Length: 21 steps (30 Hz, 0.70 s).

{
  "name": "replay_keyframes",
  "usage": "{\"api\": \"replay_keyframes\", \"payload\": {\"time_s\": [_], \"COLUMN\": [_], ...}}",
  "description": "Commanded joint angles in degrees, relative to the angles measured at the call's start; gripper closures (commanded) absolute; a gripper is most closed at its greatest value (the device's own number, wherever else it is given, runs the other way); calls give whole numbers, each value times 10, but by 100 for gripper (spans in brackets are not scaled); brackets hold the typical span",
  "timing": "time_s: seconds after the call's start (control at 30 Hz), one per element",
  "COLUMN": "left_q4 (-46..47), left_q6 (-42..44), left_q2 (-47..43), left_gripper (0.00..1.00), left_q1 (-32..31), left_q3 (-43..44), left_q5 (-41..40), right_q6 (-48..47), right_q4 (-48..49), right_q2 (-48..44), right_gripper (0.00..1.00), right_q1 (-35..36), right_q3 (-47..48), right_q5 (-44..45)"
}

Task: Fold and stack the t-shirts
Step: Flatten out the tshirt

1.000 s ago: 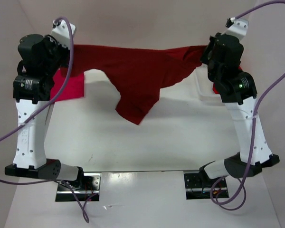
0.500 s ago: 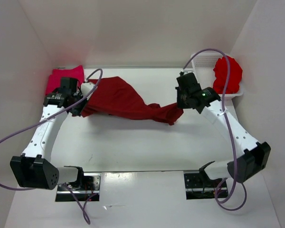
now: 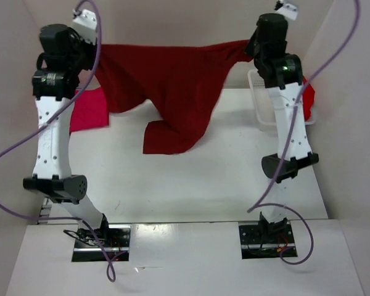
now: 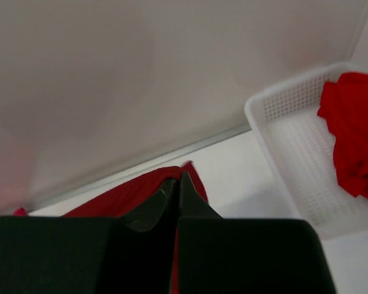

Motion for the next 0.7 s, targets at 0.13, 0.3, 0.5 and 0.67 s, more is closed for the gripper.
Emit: {"api": "replay_keyframes", "payload": {"time_s": [0.13, 0.3, 0.5, 0.67], "left_q4": [35, 40, -19, -100], "left_q6": [0, 36, 109, 151], "left_q2": [-112, -182, -270, -325], "left_gripper": [100, 100, 100, 100], "left_q1": [-6, -6, -6, -12], "left_q3": [-94, -269, -402, -554], "left_q5": [25, 19, -20, -14], "right_q6": [-24, -31, 84, 149], "right_q4": [-22, -47, -107, -127], "right_q2": [-128, -206, -308, -367], "right_gripper": [100, 100, 100, 100], "right_q1": [20, 117, 159, 159], "right_q3": [-68, -222, -432, -625], "right_q5": [84, 177, 158, 88]}}
